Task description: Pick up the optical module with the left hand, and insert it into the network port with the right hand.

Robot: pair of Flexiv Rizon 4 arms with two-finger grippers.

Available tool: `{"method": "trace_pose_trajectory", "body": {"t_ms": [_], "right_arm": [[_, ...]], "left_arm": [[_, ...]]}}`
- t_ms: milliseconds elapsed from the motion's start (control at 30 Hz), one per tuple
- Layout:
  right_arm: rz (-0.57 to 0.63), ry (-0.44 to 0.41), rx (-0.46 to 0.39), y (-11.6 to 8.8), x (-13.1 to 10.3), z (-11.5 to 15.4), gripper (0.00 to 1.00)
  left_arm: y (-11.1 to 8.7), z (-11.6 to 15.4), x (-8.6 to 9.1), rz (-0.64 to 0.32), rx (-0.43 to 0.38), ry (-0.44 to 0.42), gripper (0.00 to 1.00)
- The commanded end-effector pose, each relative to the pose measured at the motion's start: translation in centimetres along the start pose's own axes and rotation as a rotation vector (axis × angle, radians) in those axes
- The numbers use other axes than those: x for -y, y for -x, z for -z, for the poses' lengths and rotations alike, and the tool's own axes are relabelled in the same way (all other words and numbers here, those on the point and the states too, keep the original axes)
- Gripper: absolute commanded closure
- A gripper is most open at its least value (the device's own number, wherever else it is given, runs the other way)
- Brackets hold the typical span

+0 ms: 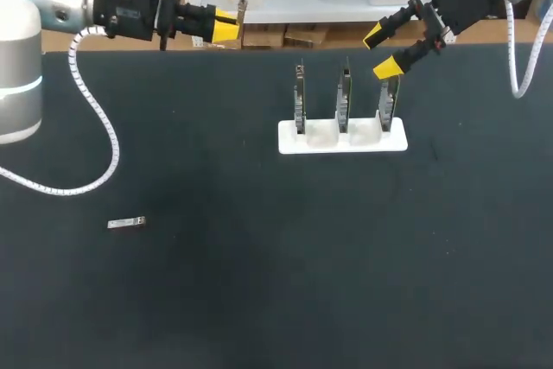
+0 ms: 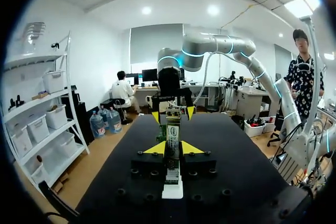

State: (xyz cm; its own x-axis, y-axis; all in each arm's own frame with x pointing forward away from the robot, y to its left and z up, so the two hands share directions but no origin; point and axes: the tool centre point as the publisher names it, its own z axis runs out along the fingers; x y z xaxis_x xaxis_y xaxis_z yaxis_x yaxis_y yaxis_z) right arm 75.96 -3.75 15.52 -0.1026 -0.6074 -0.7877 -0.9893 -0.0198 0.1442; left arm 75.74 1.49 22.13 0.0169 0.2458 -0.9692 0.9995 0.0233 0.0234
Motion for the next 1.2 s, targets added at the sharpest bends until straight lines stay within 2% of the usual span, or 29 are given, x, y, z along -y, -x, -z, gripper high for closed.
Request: {"method": "trace_pose_trajectory", "body": {"t_ms": [33, 300, 467, 633, 800, 1033, 1200], "right_arm": [[0.001, -0.005, 0.0, 0.0, -0.2, 0.0, 0.0], [0.001, -0.005, 0.0, 0.0, -0.2, 0.0, 0.0], [0.001, -0.005, 0.0, 0.0, -0.2, 0.0, 0.0], [0.001, -0.005, 0.0, 0.0, -0.2, 0.0, 0.0], [0.001, -0.005, 0.0, 0.0, -0.2, 0.0, 0.0], [0.001, -0.005, 0.0, 0.0, -0.2, 0.0, 0.0], [0.001, -0.005, 0.0, 0.0, -0.2, 0.0, 0.0]], "left_arm": [[1.0, -1.9, 0.5, -0.035, 0.027, 0.037, 1.0], [2.2, -4.5, 0.7, -0.024, 0.067, 0.031, 1.0], [2.6, -5.8, 0.6, -0.037, 0.015, 0.078, 1.0], [2.4, -7.4, 0.1, 0.003, 0.024, 0.089, 1.0], [2.6, -9.1, -0.1, -0.002, 0.025, 0.098, 1.0], [2.7, -11.1, -0.2, -0.002, 0.067, 0.104, 1.0], [1.9, -12.0, -0.2, 0.011, 0.073, 0.096, 1.0]]}}
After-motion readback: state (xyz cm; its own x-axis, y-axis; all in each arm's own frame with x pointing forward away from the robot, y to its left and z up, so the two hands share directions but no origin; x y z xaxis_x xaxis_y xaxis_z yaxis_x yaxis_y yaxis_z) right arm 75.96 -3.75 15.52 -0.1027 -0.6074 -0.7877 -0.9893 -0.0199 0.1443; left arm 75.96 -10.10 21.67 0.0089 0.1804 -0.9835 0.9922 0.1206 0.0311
